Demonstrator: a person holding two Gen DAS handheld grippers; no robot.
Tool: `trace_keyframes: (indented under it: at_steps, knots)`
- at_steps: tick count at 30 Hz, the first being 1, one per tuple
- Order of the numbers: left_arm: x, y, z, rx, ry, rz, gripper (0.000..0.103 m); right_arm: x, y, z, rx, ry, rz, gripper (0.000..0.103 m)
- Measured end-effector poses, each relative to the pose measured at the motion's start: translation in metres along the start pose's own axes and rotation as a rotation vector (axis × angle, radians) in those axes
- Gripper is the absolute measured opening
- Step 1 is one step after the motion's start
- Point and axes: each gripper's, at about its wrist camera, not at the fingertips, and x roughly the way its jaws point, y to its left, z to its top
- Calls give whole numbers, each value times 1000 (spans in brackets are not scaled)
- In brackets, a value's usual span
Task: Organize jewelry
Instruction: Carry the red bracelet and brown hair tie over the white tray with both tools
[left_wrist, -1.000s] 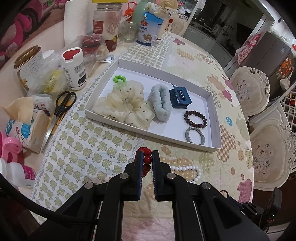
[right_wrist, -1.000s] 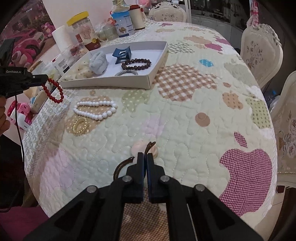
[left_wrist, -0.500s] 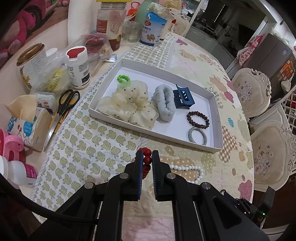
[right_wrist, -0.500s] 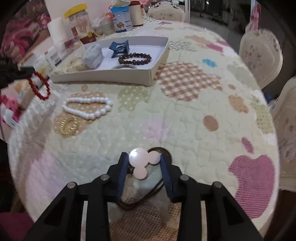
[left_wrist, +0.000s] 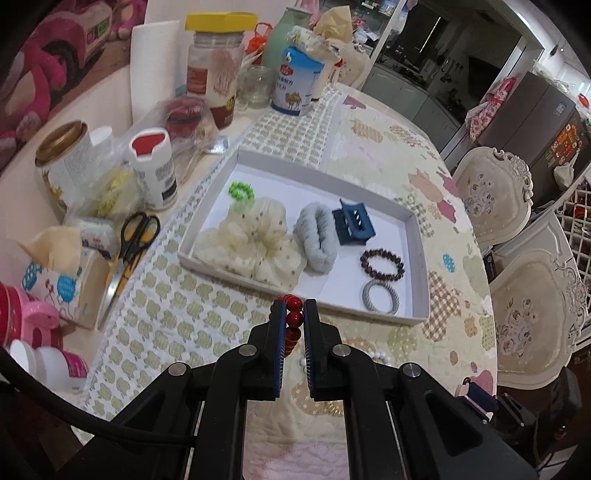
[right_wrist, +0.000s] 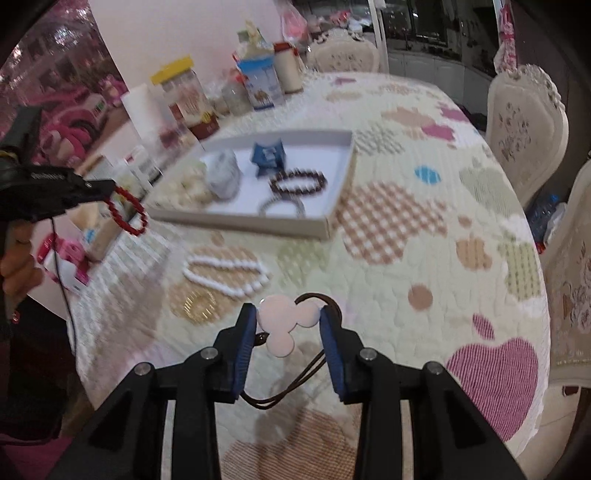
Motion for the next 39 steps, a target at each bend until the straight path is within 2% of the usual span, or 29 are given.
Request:
trace_keyframes:
  at_steps: [9, 23, 30, 39]
  knots:
    - [-1, -5, 41, 51, -57, 45, 8, -7, 14, 55, -30, -67, 21, 36]
    - [31, -2, 109, 135, -79, 125, 8, 39, 37, 147, -81, -88, 0, 36]
    - [59, 2, 137, 131, -52, 101, 8, 71, 34, 179, -84, -63, -25, 36]
    - [115, 0, 155, 99, 38, 59, 8, 126, 9, 204, -41, 0, -34, 36]
